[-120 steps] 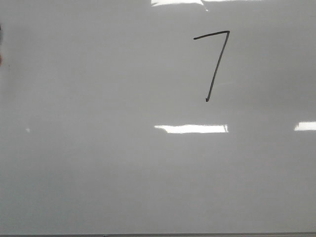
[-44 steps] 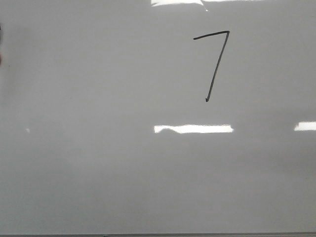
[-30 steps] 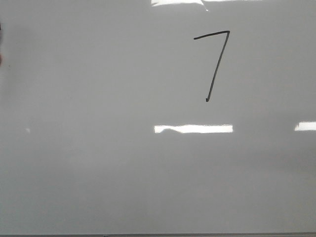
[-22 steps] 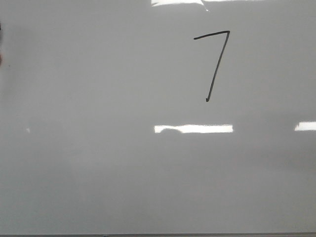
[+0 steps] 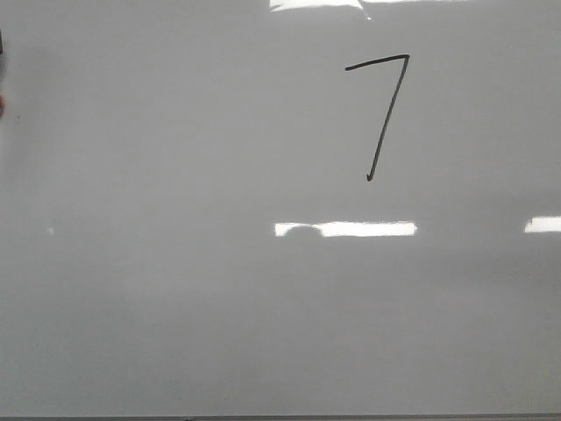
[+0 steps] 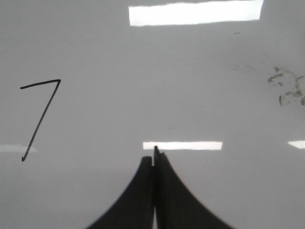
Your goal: Write number 7 on whiteboard
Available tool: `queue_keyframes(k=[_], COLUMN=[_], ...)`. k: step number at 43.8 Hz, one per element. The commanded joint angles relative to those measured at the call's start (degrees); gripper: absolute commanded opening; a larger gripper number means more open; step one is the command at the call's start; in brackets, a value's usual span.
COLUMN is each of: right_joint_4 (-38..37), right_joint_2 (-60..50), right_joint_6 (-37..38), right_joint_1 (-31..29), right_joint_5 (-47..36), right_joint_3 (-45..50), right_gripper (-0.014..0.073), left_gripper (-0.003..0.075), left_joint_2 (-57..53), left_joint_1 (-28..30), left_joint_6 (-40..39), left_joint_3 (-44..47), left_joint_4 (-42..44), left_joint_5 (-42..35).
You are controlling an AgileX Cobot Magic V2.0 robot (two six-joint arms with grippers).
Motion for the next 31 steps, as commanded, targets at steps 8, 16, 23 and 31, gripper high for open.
queue_keyframes(k=[8,16,23,31], right_joint_4=[-0.8,-0.8,-0.8,-0.8], right_joint_2=[-1.1,-1.1,-1.1,-1.1], right_joint_6=[0.3,0.3,0.3,0.3], right_joint_1=[-0.4,-0.4,-0.4,-0.4], right_joint_5=[-4.7,-4.7,-4.7,-4.7], right_joint_3=[-0.2,-0.2,-0.2,-0.2], right_gripper=[-0.0069,-0.0069,-0.0069,-0.0069], left_gripper=[-0.002,-0.002,-0.002,-0.002], left_joint_2=[-0.9,-0.9,-0.9,-0.9], left_joint_1=[0.0,0.0,0.0,0.0], left_joint_6=[0.0,0.0,0.0,0.0], left_joint_3=[0.2,0.2,0.2,0.2], left_joint_4=[0.1,0.1,0.1,0.1], left_joint_5=[-4.5,-4.5,-4.5,-4.5])
